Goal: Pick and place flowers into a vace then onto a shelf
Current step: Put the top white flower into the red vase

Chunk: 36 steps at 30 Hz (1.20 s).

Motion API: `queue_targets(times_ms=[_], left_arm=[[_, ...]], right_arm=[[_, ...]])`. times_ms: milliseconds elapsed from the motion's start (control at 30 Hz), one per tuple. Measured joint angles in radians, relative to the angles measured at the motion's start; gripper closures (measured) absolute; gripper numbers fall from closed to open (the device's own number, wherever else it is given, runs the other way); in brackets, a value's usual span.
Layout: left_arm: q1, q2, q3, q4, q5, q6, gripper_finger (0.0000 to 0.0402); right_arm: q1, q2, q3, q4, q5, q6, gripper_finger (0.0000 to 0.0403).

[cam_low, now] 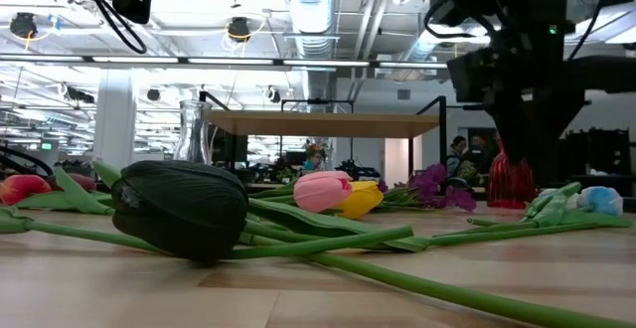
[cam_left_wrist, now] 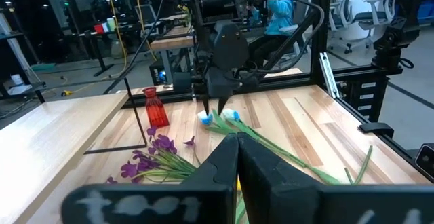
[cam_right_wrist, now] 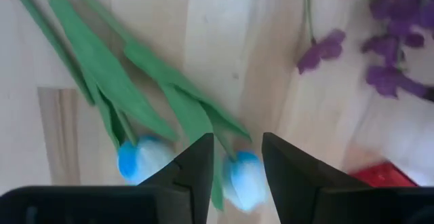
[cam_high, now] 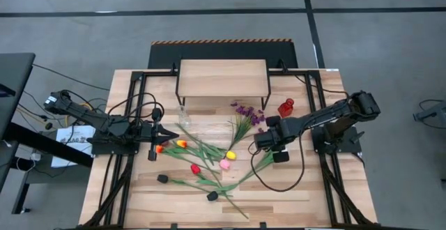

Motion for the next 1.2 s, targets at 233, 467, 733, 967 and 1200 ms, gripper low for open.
queue_targets(times_ms=[233, 467, 733, 967, 1200], left_arm=[[0.000, 0.000, 0.000, 0.000, 0.000, 0.000, 0.0401], [0.000, 0.000, 0.000, 0.000, 0.000, 0.000, 0.0401], [0.000, 0.000, 0.000, 0.004, 0.000, 0.000, 0.0401], [0.000, 0.000, 0.001, 0.005, 0.007, 0.000, 0.0401], [0.000, 0.000, 0.000, 0.005, 0.008, 0.000, 0.0401]], right_arm=[[0.013, -0.013, -0.069, 0.071, -0.032, 0.003, 0.0284], [0.014, 0.024, -0.068, 0.124, -0.075, -0.006, 0.0284], [0.014, 0.116, -0.069, 0.125, -0.076, -0.032, 0.0284], [0.014, 0.179, -0.077, 0.131, -0.094, -0.050, 0.0286], [0.009, 0.144, -0.087, 0.139, -0.097, -0.042, 0.0326]])
